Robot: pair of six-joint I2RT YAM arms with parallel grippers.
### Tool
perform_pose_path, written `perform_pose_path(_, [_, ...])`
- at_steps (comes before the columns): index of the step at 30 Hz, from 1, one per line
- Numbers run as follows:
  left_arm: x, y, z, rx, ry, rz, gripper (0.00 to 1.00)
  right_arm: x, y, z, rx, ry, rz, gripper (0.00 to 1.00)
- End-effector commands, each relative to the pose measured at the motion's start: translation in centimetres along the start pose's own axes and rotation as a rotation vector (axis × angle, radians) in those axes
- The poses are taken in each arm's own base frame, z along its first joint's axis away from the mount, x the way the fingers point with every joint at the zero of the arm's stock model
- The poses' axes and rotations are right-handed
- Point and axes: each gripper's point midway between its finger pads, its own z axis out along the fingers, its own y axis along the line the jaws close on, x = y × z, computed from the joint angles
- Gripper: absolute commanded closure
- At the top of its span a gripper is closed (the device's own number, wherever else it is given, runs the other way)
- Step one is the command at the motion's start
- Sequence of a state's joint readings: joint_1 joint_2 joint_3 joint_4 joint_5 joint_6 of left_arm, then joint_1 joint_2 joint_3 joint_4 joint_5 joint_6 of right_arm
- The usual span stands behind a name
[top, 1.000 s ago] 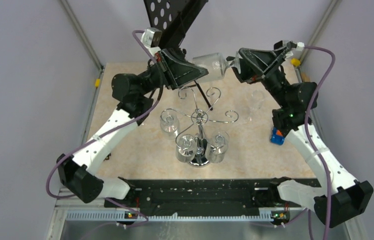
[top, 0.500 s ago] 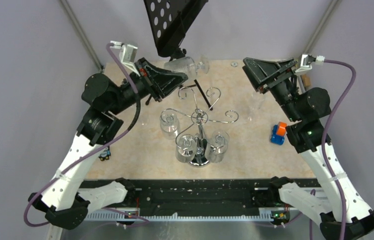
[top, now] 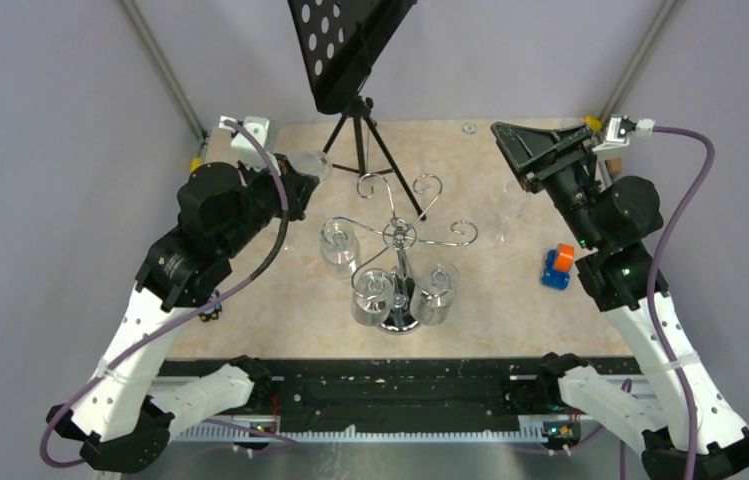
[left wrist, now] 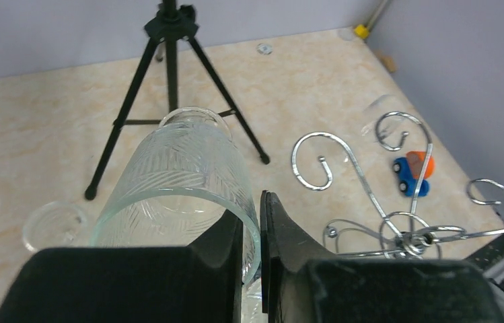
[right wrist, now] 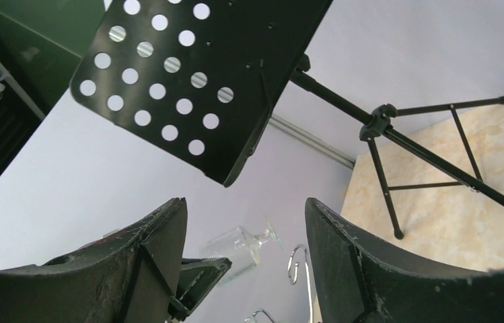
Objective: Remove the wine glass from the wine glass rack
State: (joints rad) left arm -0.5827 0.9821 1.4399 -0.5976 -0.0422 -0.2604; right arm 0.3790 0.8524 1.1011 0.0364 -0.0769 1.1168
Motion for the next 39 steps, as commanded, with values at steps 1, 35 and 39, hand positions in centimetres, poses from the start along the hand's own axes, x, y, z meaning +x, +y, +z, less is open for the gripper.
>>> perform_pose_path(1, [-0.2,3.7,-0.3,-0.202,-0.037,0.004,1.00,-0.2,0.6,0.1,-0.010,0.000,-0.027,0.35])
perform_pose_path(35, [14.8,28.9,3.1,-0.778,0.472,-0.459,1.00,-2.0,-3.3,-3.1,0.164,-0.054,-0.422,0.34])
perform_pose_path(39, [17.5,30.1,3.8,-0.808,0.564,-0.484,1.00,-2.4,-3.5,-3.5,0.179,-0.068,-0.440,0.34])
